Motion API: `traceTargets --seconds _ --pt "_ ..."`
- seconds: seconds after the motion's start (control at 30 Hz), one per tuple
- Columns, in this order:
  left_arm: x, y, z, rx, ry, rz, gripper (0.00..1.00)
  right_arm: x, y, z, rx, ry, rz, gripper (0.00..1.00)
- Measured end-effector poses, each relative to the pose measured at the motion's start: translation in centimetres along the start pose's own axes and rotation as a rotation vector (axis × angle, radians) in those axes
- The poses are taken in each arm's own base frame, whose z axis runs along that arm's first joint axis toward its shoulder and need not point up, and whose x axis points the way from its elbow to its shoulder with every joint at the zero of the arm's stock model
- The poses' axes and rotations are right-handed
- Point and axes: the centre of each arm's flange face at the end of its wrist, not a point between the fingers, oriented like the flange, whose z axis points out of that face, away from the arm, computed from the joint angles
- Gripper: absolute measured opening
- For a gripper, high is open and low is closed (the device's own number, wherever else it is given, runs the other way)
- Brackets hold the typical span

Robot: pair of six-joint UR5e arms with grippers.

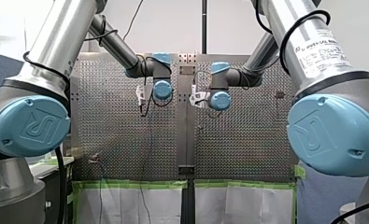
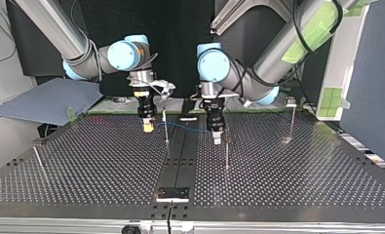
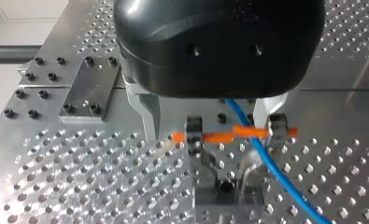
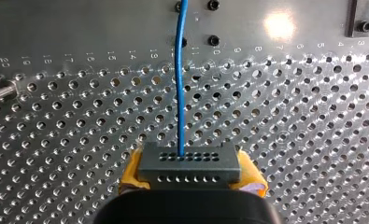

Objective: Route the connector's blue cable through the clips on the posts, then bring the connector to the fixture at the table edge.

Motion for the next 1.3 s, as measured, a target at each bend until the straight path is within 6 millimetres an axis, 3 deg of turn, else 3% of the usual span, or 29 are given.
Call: traceTargets --seconds 0.23,0.27,0.3,0.33,0.37,0.4,0.47,0.5,0.53,0.57,1.3 --pt "0.02 -0.41 -0.23 0.021 0.0 0.014 1.0 -0.02 -0.09 -0.04 0.001 -0.001 0.001 0.0" --pt "0.03 -0.43 -0.25 0.022 0.0 0.017 0.92 -0.02 -0.12 -0.05 0.002 -0.001 0.002 0.0" --pt "0.02 -0.45 -0.26 0.022 0.0 0.021 0.92 -0.02 -0.14 -0.06 0.002 -0.001 0.002 0.0" --pt "0.02 -0.45 -0.27 0.021 0.0 0.024 0.76 -0.02 -0.15 -0.06 0.002 -0.001 0.002 0.0" --pt "0.03 -0.44 -0.28 0.02 0.0 0.027 0.47 -0.02 -0.16 -0.06 0.002 -0.001 0.002 0.0" --pt "0.01 -0.44 -0.27 0.019 0.0 0.029 0.47 -0.02 -0.18 -0.07 0.003 -0.001 0.002 0.0" --pt "0.01 -0.41 -0.26 0.016 -0.001 0.031 0.19 -0.02 -0.19 -0.07 0.003 -0.001 0.002 0.0" --pt "-0.02 -0.38 -0.26 0.012 -0.002 0.032 0.19 -0.02 -0.19 -0.07 0.003 -0.001 0.002 0.0" --pt "-0.02 -0.35 -0.26 0.008 -0.003 0.032 0.04 -0.02 -0.19 -0.07 0.003 -0.001 0.002 0.0" --pt "-0.01 -0.31 -0.25 0.005 -0.003 0.032 0.0 -0.02 -0.19 -0.07 0.003 -0.001 0.002 0.0" --pt "0.1 -0.76 -0.77 0.012 -0.001 0.039 0.0 -0.11 -0.12 -0.16 0.001 -0.011 -0.001 0.0"
